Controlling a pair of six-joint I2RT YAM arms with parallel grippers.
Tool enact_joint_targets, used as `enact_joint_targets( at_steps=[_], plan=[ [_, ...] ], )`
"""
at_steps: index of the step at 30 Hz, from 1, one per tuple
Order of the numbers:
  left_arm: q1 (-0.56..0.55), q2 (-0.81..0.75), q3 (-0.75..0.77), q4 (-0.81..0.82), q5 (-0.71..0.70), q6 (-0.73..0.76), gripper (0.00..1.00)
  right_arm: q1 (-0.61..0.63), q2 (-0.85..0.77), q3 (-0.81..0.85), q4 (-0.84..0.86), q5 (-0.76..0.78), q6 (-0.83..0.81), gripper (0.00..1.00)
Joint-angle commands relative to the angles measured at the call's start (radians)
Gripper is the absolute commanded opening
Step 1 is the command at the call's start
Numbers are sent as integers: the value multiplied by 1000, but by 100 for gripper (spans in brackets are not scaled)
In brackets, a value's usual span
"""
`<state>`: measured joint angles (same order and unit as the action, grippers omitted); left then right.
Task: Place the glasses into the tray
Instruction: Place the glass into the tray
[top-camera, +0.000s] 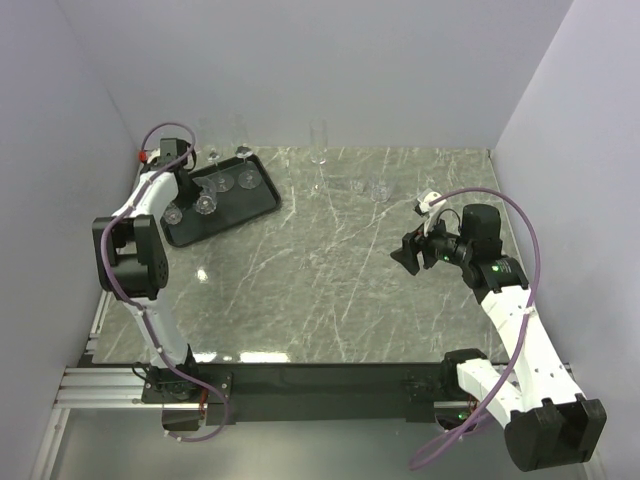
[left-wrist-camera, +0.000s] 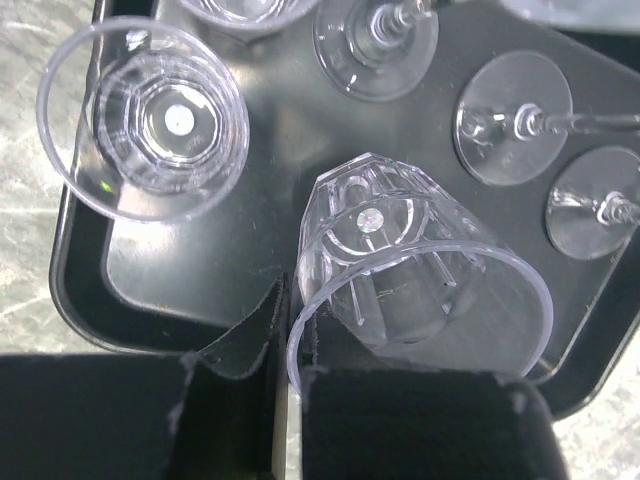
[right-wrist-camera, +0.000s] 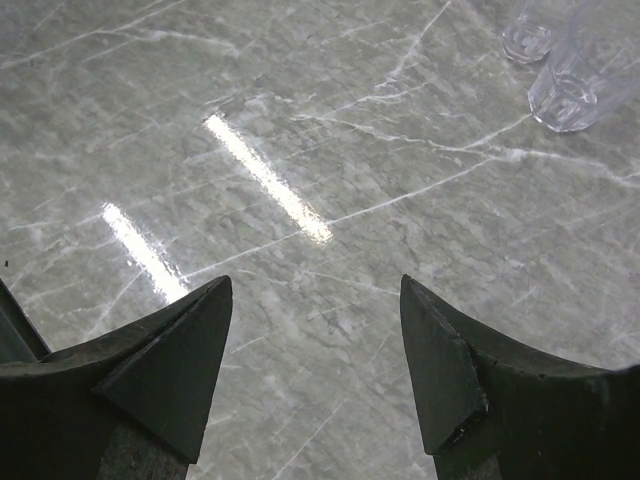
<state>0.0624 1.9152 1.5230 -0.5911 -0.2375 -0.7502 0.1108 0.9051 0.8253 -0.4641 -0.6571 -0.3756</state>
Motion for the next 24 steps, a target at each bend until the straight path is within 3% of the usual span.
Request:
enact_joint_targets(
  at_steps=[1, 24],
  plan=[
    [8, 22, 83, -10, -25, 6, 4, -11, -18, -5, 31, -18, 6, 75],
    [40, 128, 170, -39, -39, 22, 16, -28, -21, -6, 31, -27, 7, 75]
  ],
)
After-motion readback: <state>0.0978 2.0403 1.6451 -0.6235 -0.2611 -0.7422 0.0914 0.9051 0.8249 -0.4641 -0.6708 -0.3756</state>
